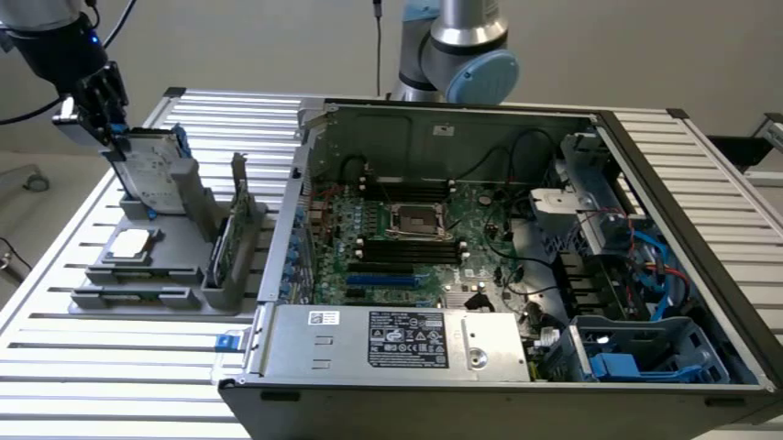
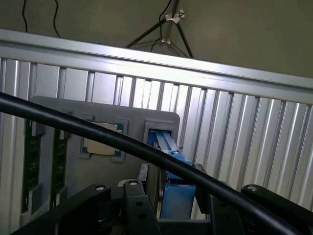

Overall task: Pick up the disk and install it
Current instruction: 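Pick up the disk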

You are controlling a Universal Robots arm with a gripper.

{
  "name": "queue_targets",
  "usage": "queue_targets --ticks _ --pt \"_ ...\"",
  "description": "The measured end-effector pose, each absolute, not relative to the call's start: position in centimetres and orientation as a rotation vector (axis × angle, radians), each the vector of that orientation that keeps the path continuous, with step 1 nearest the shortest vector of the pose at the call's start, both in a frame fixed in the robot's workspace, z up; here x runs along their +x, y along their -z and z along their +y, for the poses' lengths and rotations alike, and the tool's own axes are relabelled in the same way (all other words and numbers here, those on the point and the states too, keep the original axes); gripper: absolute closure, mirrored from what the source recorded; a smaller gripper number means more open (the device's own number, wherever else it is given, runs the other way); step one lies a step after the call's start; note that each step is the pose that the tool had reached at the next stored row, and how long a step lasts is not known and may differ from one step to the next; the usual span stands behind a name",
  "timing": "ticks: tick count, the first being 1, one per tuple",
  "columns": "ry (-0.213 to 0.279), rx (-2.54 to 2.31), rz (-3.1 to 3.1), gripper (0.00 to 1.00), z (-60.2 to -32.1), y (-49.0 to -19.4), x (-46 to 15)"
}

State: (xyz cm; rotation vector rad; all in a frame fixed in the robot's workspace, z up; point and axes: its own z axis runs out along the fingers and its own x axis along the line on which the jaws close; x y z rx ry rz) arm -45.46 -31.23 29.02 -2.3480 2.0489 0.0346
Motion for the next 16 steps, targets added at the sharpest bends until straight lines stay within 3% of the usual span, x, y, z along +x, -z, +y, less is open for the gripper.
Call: queue_targets --ticks 16 --pt "-0.038 -2.346 2.047 0.52 -31.13 -28.51 -45.47"
